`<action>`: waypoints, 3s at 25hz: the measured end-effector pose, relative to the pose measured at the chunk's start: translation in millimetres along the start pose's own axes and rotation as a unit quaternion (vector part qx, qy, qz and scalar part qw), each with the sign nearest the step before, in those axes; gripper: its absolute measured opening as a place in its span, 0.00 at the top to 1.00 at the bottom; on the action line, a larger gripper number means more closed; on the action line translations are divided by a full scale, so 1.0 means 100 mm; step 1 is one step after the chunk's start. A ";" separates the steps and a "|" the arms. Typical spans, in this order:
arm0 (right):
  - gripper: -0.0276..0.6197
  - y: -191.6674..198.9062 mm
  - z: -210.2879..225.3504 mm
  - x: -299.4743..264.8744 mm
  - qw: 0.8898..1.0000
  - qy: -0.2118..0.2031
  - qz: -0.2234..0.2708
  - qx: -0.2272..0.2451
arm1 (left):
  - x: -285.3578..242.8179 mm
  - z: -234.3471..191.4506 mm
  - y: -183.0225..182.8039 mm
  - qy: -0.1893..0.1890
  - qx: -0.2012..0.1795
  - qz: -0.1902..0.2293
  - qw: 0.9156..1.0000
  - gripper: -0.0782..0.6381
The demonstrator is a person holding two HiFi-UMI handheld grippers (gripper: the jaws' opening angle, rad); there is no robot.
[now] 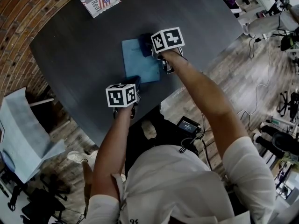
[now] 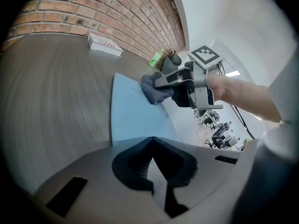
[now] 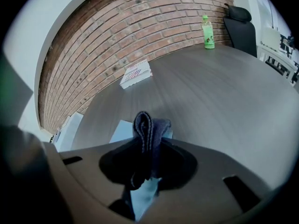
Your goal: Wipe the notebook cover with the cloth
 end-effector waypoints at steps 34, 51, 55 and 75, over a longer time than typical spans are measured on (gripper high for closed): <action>0.79 -0.05 -0.35 0.32 0.998 0.011 0.033 0.045 | 0.31 -0.07 -0.04 0.021 0.006 0.014 1.000 0.88; 0.79 0.37 -1.04 -0.09 0.998 -0.062 -0.013 -0.026 | 0.29 -0.13 -0.02 0.025 0.015 0.002 1.000 0.88; 0.79 0.44 -0.93 -0.12 0.998 -0.050 -0.018 -0.033 | 0.24 -0.14 -0.01 0.021 0.019 -0.004 1.000 0.88; 0.79 0.50 -0.51 0.11 0.999 -0.016 -0.012 -0.031 | 0.22 -0.20 0.01 -0.003 0.033 -0.001 0.999 0.88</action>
Point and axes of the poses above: the fingertips, and each gripper's own axes: x backward along the fingers, z to its right, y out of its underside, the point moved 5 cm from there along x, backward along the fingers, and after that the axes turned 12 degrees about z, right-handed, at the moved point
